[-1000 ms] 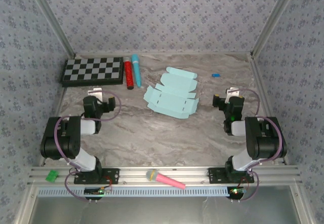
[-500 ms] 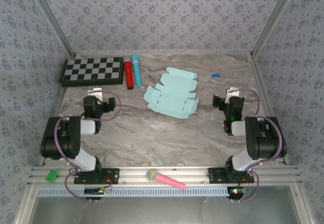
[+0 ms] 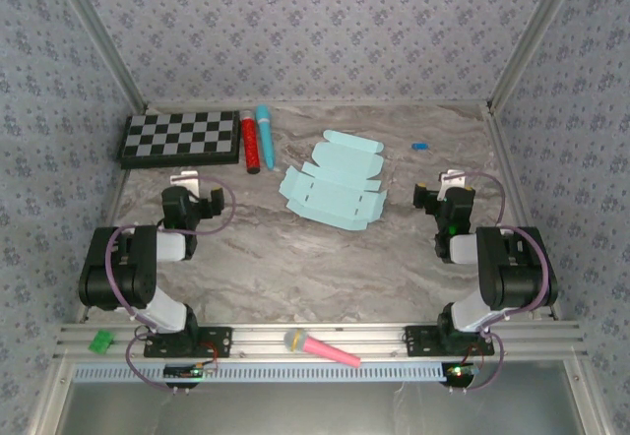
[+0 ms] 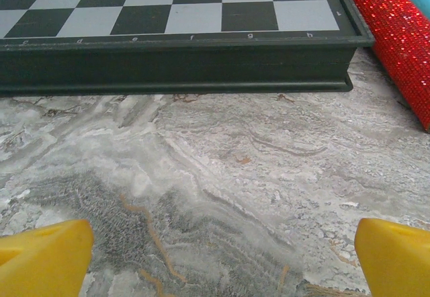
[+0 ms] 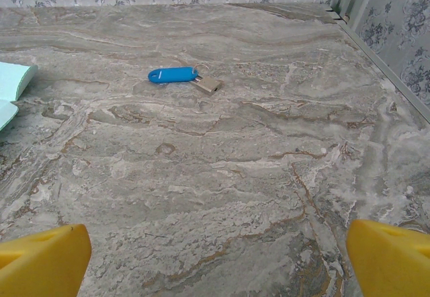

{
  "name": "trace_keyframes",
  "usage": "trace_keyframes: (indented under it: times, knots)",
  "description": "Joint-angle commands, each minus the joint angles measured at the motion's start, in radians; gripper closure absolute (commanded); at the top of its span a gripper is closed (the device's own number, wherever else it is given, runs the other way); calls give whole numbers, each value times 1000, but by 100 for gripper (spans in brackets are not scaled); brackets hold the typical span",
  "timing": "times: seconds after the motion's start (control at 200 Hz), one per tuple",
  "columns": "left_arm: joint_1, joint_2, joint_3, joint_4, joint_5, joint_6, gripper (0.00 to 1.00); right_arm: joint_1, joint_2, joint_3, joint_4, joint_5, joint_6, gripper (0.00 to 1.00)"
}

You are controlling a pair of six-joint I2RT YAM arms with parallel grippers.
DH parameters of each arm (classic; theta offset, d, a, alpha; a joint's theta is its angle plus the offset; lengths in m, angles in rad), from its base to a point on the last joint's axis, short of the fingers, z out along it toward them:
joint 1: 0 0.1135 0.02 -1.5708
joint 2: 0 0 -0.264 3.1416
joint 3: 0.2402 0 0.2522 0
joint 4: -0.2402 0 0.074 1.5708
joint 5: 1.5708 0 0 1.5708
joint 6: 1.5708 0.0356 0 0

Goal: Fold the paper box

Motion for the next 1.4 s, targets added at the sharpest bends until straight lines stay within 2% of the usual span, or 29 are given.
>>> trace_keyframes:
  times: [0.0,0.11,0.19,0.33,0.435,0.515,0.635,0.795,0.934,0.999,1.119,1.284,1.394]
  knots:
    - [3,-73,56,-78,-76,-40,0,-4,-41,-9,-8,16,24,0]
    - [4,-164,114,-253,-129,-66,1,-16,-146,-6,-107,42,45,0]
    - [3,-229,174,-413,-163,-151,0,-17,-237,34,-251,65,64,0]
    - [-4,-276,297,-663,-23,-278,1,-17,-348,180,-636,9,150,0]
    - [-84,-270,374,-783,37,-300,1,-13,-348,279,-829,-84,220,0]
    - [-186,-246,422,-827,52,-297,1,1,-326,335,-905,-181,248,0]
    - [-317,-172,512,-877,121,-301,13,69,-254,430,-987,-252,256,0]
    - [-445,-3,678,-955,228,-338,42,183,-125,563,-1052,-277,235,5]
    - [-518,153,803,-970,318,-383,65,262,5,697,-1111,-261,233,19]
    - [-542,223,862,-972,345,-390,76,289,56,740,-1123,-274,236,31]
    - [-562,356,993,-1020,352,-385,100,338,125,786,-1129,-287,245,46]
    - [-565,494,1121,-1099,349,-387,100,366,210,833,-1152,-305,273,69]
    - [-567,545,1145,-1117,337,-388,100,390,246,834,-1182,-318,275,76]
